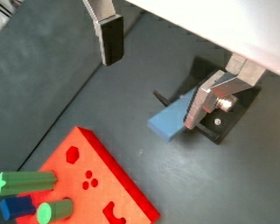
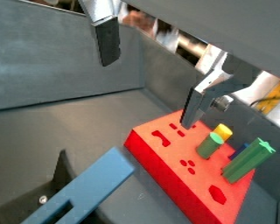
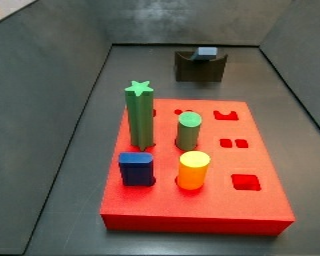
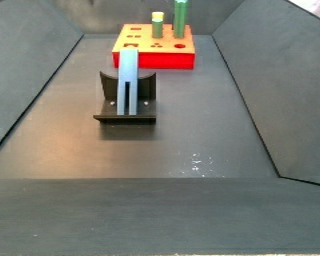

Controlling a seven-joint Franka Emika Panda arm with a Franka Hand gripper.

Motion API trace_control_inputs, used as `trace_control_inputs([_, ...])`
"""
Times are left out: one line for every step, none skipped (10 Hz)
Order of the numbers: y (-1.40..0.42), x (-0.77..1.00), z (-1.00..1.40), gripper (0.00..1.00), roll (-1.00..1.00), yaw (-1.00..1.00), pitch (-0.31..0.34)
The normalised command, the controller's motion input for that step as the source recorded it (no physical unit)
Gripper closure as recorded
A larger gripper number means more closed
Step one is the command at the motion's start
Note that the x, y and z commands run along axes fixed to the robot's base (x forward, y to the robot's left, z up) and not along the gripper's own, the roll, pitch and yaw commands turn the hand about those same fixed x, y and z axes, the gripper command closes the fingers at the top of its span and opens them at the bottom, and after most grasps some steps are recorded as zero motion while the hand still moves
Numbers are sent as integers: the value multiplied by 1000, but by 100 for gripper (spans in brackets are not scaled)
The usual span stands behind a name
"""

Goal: Pick up the double-square object. Move up. Rotate the double-square object. Place the double-square object on the fixture. Regrasp the double-square object. Move to above the board. Insert the double-square object.
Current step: Regrasp the double-square object.

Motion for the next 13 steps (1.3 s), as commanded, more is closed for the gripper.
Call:
trace_control_inputs([-644, -54, 192, 0, 1000, 8, 25])
trace_control_inputs([-506, -45, 100, 0, 1000, 8, 22])
trace_control_inputs([-235, -34, 34, 0, 1000, 9, 16])
trace_control_inputs([-53, -45, 44, 0, 1000, 9, 12])
trace_control_inputs([-26, -35, 20, 0, 1000, 9, 6])
trace_control_inputs([-36, -27, 9, 0, 1000, 11, 4])
trace_control_inputs([-29, -17, 16, 0, 1000, 12, -1])
trace_control_inputs([-23, -12, 14, 0, 1000, 13, -4])
trace_control_inputs([-18, -9, 15, 0, 1000, 15, -4])
trace_control_inputs([-17, -9, 13, 0, 1000, 15, -2])
trace_control_inputs([-17, -5, 10, 0, 1000, 17, 5])
trace_control_inputs([-17, 7, 8, 0, 1000, 18, 10])
trace_control_inputs([-26, 21, -1, 0, 1000, 21, 16])
